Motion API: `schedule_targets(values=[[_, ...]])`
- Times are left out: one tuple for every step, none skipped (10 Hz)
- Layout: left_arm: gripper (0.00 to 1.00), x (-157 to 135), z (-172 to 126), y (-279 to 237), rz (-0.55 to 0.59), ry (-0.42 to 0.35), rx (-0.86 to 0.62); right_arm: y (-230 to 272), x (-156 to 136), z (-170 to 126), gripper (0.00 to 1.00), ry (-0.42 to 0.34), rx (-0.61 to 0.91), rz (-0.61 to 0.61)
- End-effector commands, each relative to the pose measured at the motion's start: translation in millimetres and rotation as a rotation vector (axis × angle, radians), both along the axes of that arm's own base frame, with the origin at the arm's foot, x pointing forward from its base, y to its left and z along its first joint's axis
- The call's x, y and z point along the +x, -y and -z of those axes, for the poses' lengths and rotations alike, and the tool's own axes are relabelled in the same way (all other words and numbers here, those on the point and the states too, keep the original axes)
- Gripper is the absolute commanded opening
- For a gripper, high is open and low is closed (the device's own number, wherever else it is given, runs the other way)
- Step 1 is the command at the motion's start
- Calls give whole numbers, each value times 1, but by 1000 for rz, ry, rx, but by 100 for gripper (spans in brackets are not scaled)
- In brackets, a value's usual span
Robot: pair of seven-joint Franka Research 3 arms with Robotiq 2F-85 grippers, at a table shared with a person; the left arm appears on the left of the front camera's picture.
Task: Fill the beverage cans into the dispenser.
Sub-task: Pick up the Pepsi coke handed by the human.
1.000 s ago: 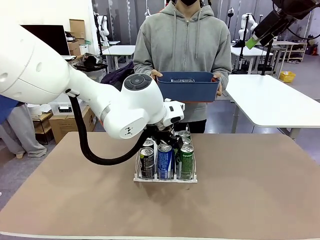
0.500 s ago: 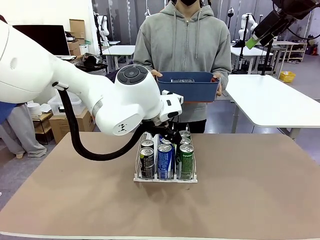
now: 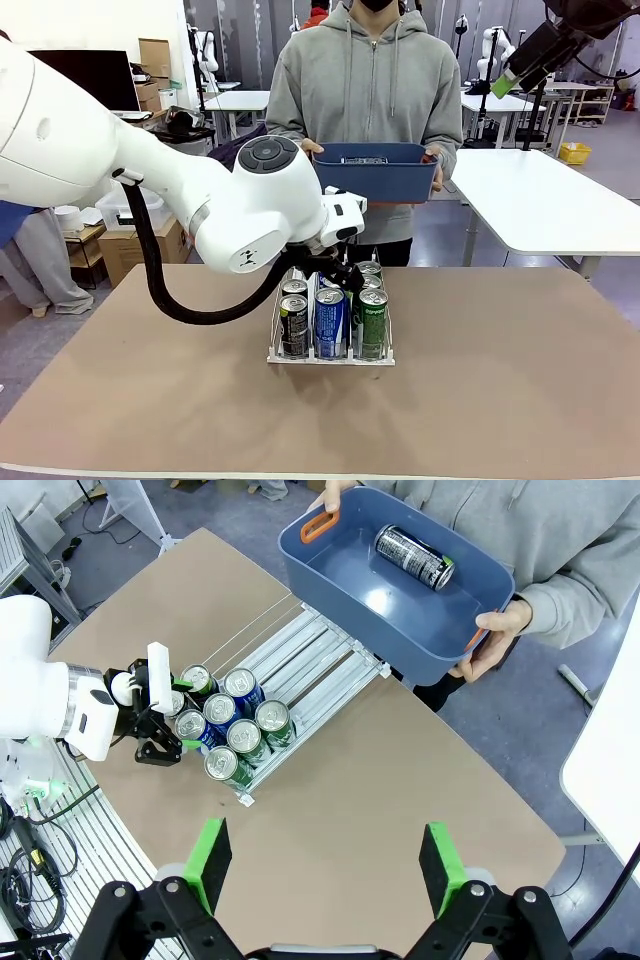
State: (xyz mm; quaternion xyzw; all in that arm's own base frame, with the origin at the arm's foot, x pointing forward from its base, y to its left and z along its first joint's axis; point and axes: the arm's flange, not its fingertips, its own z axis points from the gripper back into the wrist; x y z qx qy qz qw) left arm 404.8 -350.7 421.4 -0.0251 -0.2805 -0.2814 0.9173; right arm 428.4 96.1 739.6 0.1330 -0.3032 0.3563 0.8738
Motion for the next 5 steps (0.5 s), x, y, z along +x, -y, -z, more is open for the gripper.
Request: schedule_targets(values=[[99,0,1,0,0,-1,1,1,0,1,100,-2,14,-18],[100,18,-22,-19,18,-21,20,1,0,1,100,-2,14,-18],[100,29,-44,-31,9,-61,-25,1,0,1,100,-2,14,-18],[100,43,-63,-42,36,-74,-69,1,0,1,100,-2,14,-18],[100,60,-84,-58,80,-66,-96,1,0,1,100,-2,14,-18]])
